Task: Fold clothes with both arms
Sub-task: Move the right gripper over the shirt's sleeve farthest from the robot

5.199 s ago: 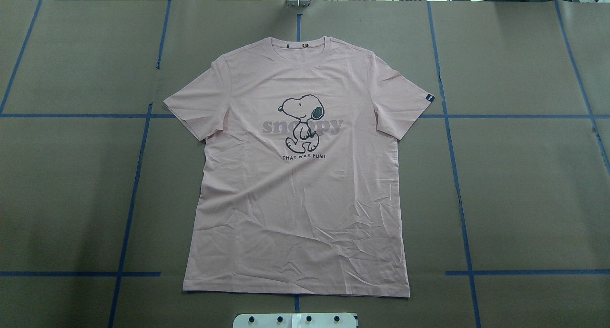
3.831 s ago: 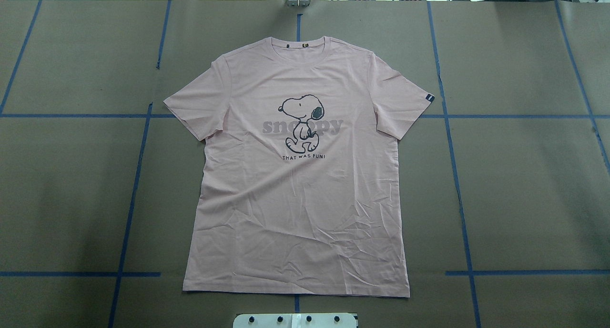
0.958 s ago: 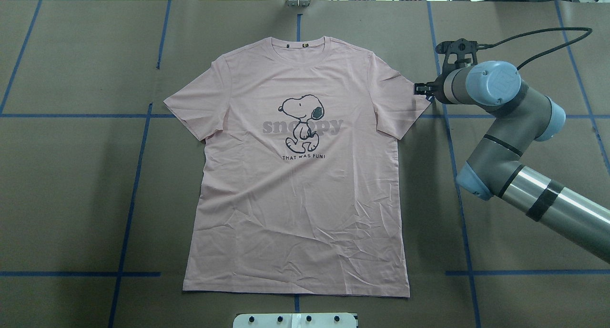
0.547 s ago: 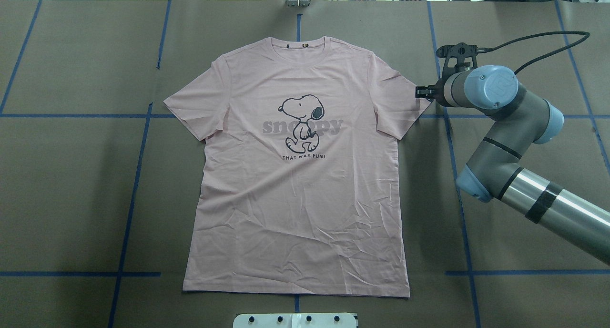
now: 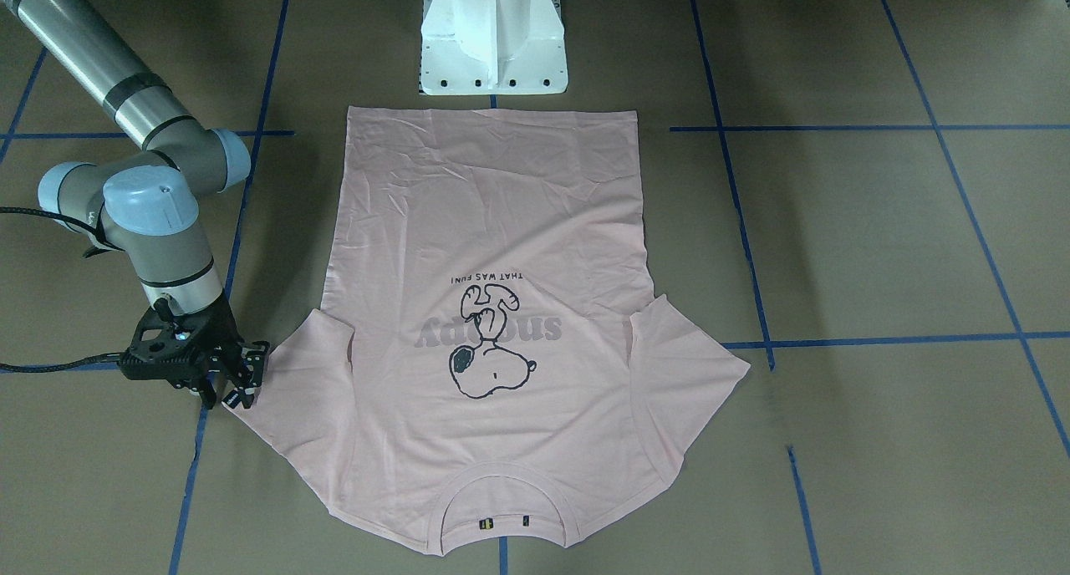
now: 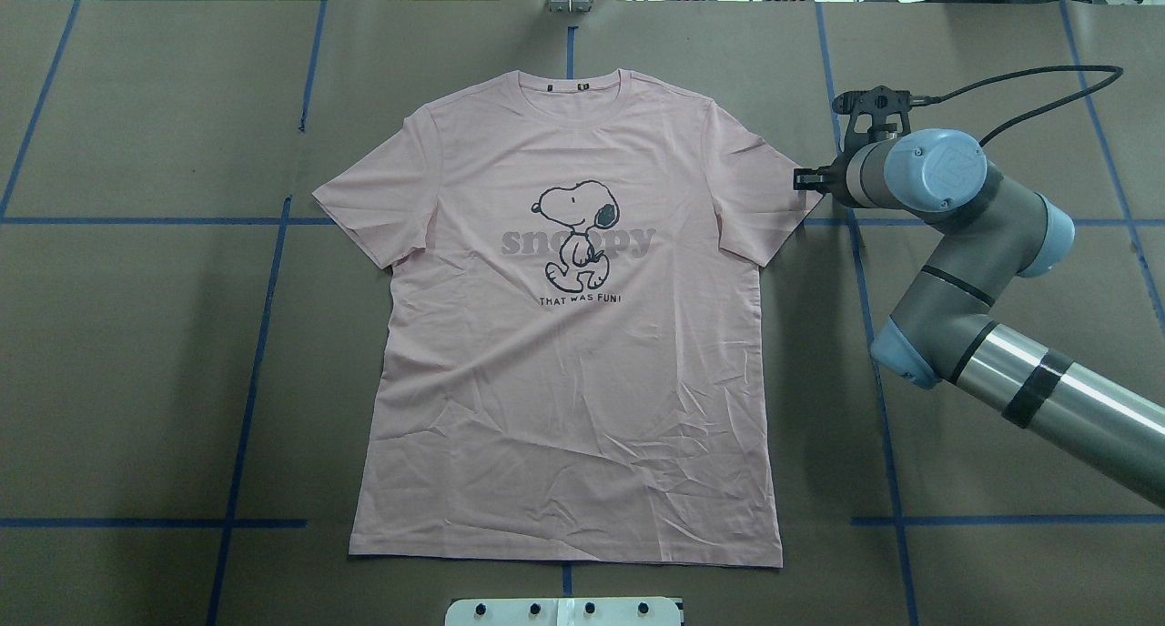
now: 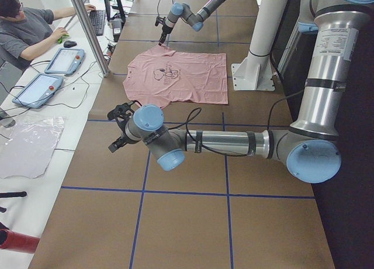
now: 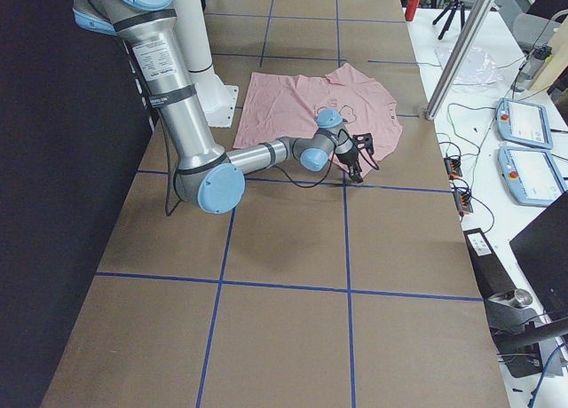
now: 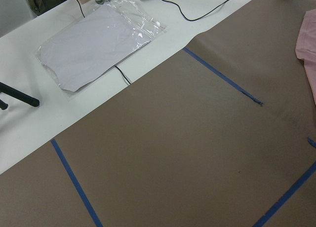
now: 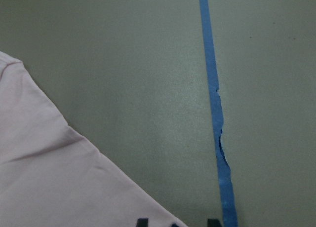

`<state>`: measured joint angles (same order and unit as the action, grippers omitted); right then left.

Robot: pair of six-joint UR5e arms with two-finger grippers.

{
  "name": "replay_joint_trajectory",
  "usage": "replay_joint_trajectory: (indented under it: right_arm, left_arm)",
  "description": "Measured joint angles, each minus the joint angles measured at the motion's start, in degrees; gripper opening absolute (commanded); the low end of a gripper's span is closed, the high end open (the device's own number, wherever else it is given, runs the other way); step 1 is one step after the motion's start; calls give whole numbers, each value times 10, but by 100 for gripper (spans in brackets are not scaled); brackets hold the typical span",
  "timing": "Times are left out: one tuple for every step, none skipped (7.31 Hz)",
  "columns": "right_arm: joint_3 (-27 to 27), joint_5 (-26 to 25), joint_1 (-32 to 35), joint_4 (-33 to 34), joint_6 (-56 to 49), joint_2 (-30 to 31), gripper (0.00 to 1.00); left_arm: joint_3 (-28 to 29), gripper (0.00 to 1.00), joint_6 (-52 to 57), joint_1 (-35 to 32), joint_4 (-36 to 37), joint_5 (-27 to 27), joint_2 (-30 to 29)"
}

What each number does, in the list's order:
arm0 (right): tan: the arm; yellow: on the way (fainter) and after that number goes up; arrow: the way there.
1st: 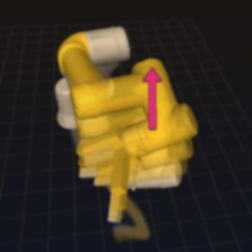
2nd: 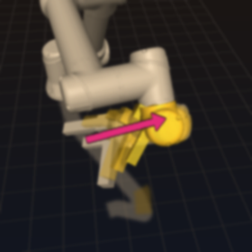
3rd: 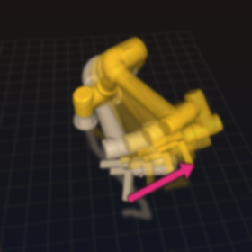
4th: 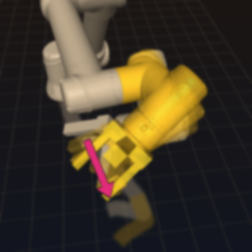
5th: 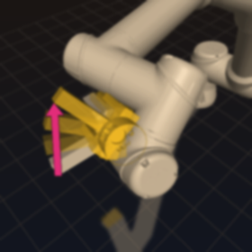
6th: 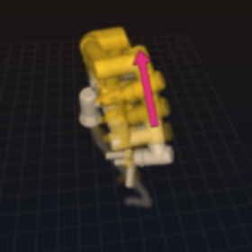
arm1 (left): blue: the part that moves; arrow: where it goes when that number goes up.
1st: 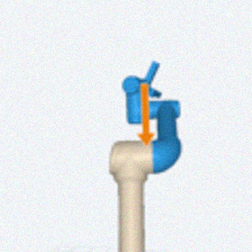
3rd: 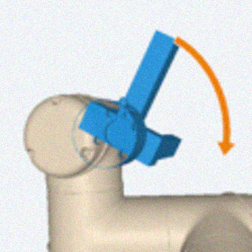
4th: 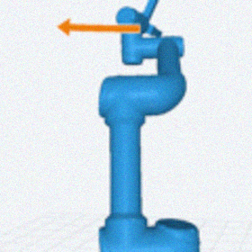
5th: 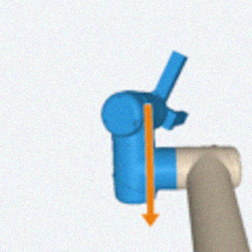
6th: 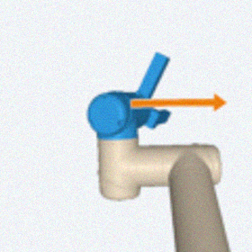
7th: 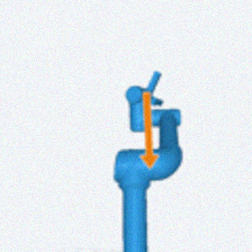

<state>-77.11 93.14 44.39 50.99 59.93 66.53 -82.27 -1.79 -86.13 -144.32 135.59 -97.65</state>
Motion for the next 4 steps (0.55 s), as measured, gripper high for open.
replay_joint_trajectory:
  right_arm:
    - [0, 0, 0, -1, 1, 0, 0]
    - [0, -1, 0, -1, 1, -1, 0]
    - [-1, -1, -1, 2, 1, -3, 0]
    - [-6, -4, -1, 13, 1, -9, 0]
  left_arm:
    - [0, 100, 0, 0, 0, 0, 0]
    - [0, 100, 0, 0, 0, 0, 0]
    - [0, 100, 0, 0, 0, 0, 0]
    - [0, 100, 0, 0, 0, 0, 0]
